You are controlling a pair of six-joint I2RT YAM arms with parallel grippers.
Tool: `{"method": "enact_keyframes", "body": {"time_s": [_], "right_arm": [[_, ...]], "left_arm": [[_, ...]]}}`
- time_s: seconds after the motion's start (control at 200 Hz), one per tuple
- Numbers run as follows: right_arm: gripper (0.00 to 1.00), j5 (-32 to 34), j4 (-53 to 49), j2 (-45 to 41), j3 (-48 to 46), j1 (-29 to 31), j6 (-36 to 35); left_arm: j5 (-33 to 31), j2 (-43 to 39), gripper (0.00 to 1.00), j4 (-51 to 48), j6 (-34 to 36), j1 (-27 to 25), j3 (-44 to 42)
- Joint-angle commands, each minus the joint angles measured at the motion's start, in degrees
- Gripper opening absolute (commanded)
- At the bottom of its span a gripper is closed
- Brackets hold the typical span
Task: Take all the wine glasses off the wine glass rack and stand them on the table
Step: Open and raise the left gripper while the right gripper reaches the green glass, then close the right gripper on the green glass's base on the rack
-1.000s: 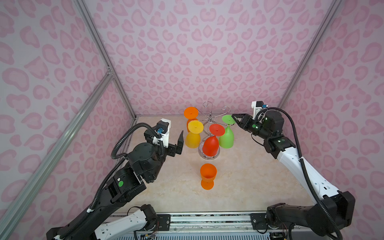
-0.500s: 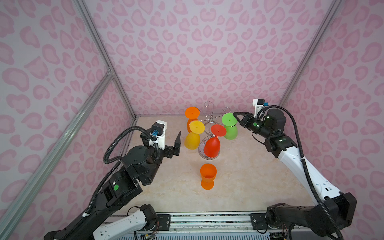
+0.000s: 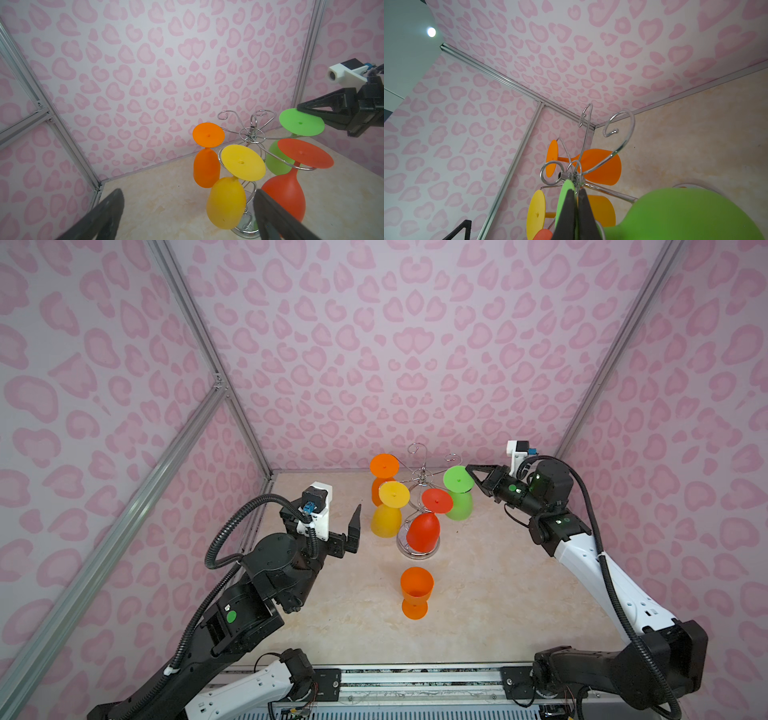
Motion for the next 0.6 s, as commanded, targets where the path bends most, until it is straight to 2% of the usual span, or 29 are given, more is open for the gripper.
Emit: {"method": "enact_keyframes", "body": {"time_s": [0.0,0.595], "right_arm": [[0.00,-2.8,8.4,0.0,-1.6,-0.9,6.5],[0.00,-5.4,10.7,-4.3,-5.1,-2.8,9.8]], "left_arm": [[0.5,0.2,0.98,1.1,-0.1,0.1,0.1],[1.0,0.7,0.99,0.9,-0.4,0.1,0.9]]}}
